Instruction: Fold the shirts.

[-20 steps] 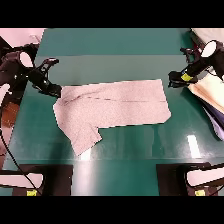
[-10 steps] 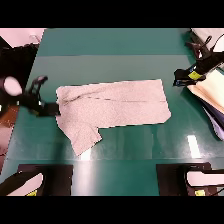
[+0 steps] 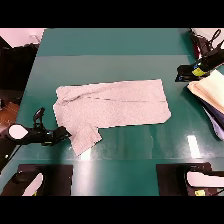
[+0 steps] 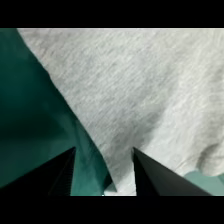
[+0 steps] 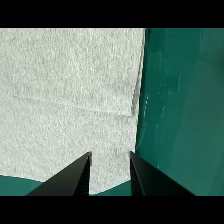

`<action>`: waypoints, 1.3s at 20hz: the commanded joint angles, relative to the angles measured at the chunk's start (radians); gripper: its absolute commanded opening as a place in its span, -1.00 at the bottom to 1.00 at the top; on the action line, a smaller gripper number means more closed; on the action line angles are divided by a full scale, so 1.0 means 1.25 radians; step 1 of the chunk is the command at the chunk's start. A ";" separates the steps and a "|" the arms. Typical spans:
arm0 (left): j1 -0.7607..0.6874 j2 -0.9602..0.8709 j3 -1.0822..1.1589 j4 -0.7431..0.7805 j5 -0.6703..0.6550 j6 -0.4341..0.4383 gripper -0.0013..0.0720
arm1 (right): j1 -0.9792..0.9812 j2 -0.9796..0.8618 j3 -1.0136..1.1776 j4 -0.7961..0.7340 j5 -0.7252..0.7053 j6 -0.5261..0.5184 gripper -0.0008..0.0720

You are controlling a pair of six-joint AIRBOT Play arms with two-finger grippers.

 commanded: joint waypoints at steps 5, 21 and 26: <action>0.001 0.012 -0.044 -0.068 0.114 -0.012 0.21 | 0.000 0.002 0.000 0.000 0.017 0.000 -0.18; 0.001 -0.039 0.077 -0.127 0.030 0.156 -0.91 | -0.045 0.096 -0.273 0.020 0.033 -0.052 -0.18; 0.001 -0.039 0.099 -0.128 0.000 0.172 -0.91 | -0.241 0.152 -0.541 0.205 -0.086 -0.130 -0.03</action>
